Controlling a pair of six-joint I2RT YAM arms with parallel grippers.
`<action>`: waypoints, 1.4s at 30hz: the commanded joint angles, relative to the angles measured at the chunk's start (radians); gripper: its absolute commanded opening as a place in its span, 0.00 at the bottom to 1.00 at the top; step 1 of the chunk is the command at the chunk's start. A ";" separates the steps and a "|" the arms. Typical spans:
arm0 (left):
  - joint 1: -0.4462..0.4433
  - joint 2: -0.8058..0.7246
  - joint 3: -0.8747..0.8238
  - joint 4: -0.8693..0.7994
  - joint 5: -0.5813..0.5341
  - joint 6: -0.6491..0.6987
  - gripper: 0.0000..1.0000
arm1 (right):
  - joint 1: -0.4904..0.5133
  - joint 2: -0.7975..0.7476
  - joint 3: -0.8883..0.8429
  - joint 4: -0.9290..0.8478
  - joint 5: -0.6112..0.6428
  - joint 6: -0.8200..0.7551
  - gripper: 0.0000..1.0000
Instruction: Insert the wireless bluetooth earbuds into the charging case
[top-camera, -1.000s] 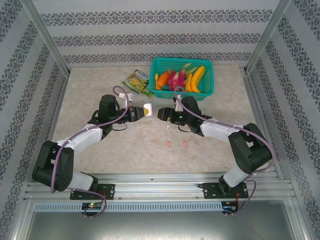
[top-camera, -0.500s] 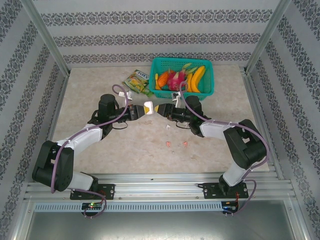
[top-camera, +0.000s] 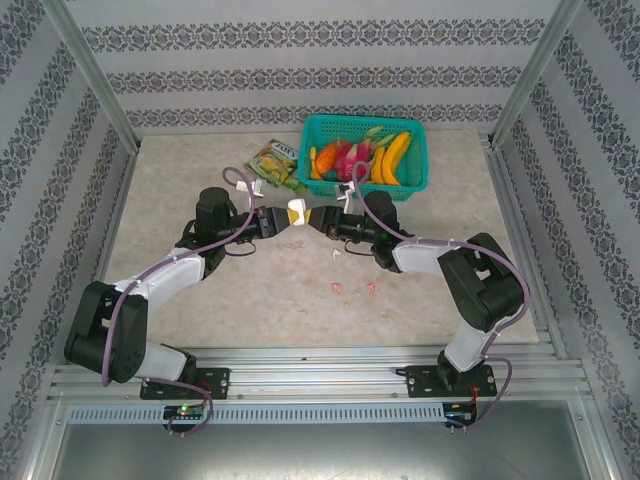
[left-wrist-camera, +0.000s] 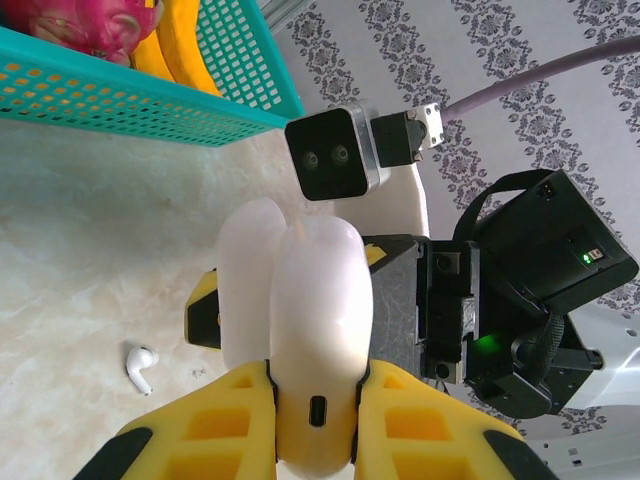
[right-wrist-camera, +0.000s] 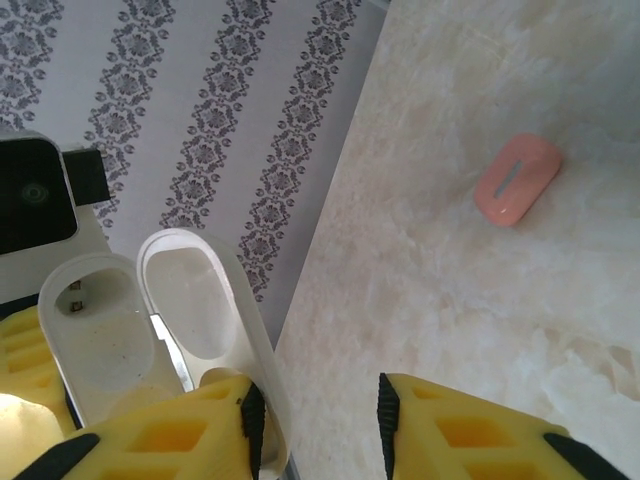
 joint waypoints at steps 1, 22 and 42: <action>0.007 0.003 -0.004 0.074 0.017 -0.015 0.00 | 0.014 0.027 0.034 0.070 -0.012 0.021 0.33; 0.006 -0.004 -0.032 0.066 -0.028 -0.016 0.14 | 0.009 0.047 0.050 0.150 -0.007 0.096 0.00; 0.021 0.013 0.562 -0.975 -0.396 0.501 1.00 | -0.104 -0.091 0.197 -0.589 0.047 -0.396 0.00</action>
